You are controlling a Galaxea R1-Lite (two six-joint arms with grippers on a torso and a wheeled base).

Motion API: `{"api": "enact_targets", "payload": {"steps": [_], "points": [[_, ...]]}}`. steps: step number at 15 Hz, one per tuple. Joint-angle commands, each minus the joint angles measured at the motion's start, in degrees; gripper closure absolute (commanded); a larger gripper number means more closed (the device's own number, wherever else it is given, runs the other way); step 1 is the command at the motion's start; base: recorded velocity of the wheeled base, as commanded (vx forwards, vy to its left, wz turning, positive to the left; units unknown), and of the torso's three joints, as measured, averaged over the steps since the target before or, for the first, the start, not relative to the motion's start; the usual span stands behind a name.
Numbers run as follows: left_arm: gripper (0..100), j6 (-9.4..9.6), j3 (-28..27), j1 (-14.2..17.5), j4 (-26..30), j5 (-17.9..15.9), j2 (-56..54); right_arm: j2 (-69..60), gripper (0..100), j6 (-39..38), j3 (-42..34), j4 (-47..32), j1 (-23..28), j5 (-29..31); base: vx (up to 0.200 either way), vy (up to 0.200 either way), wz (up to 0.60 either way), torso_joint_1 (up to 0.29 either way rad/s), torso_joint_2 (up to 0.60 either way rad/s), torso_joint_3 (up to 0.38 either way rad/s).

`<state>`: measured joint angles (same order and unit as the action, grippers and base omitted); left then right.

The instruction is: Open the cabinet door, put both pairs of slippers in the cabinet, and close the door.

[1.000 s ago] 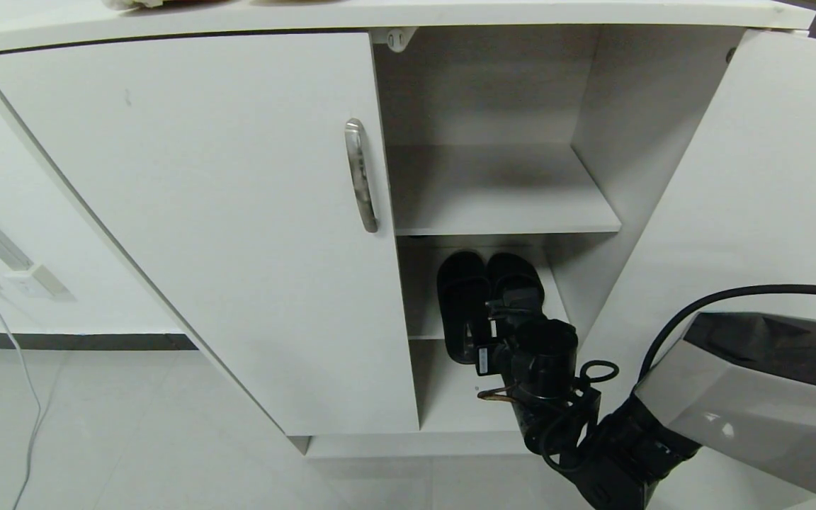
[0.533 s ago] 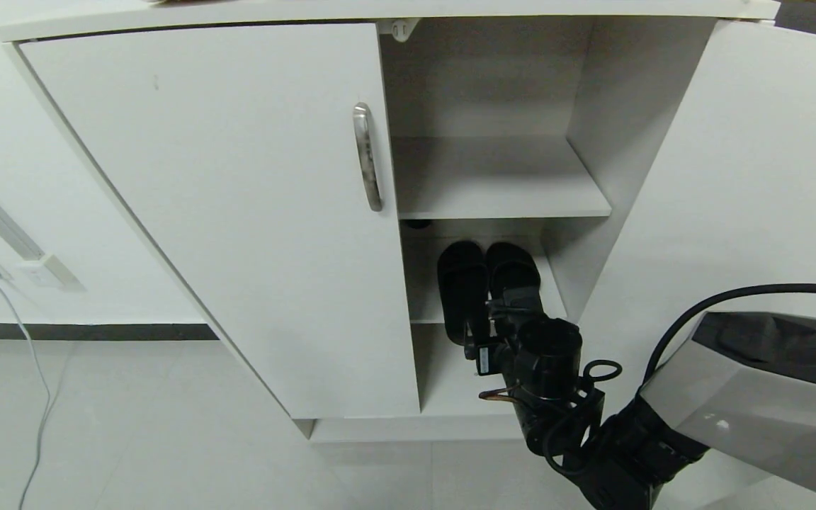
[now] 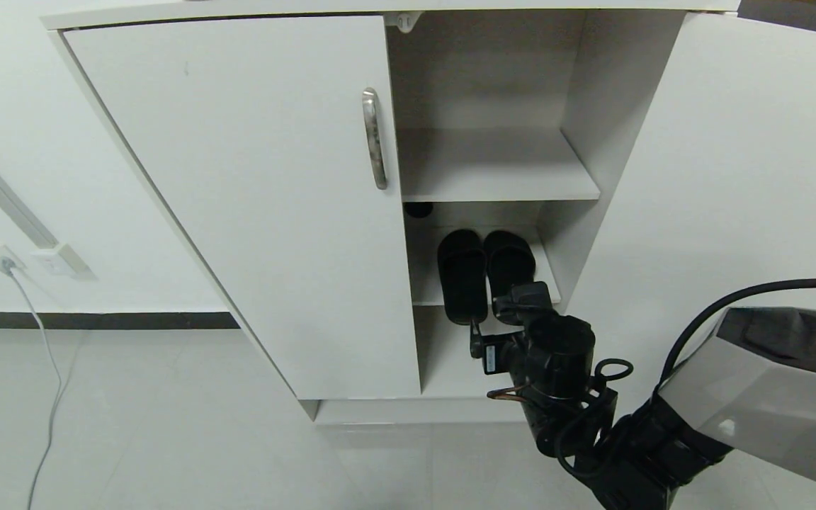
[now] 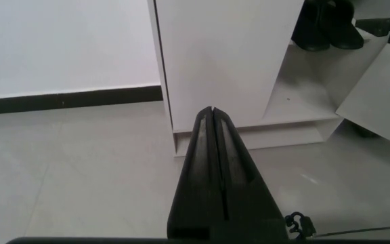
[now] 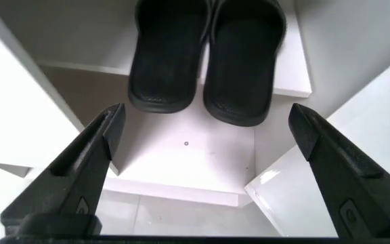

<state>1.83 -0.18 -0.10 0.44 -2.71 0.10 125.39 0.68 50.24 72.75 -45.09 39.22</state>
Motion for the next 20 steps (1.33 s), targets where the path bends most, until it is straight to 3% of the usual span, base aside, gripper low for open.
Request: {"api": "enact_targets", "payload": {"steps": [1, 13, 20], "points": [[100, 0.02, 0.01, 0.01, 0.00, -0.11, 0.08, -0.24, 0, 0.02, -0.05, 0.28, -0.08, -0.02, 0.000, 0.000, 0.00, 0.000, 0.00, 0.000], [100, 0.02, 0.01, 0.01, 0.00, -0.02, 0.08, -0.50, 0, 0.11, -1.28, 1.51, -0.08, -0.02, 0.000, 0.000, 0.00, 0.000, 0.00, 0.000], [100, 0.02, 0.01, 0.01, 0.00, -0.02, 0.08, -0.41, 0, 0.11, -1.28, 1.43, -0.08, -0.02, 0.000, 0.000, 0.00, 0.001, 0.00, 0.173]]}}
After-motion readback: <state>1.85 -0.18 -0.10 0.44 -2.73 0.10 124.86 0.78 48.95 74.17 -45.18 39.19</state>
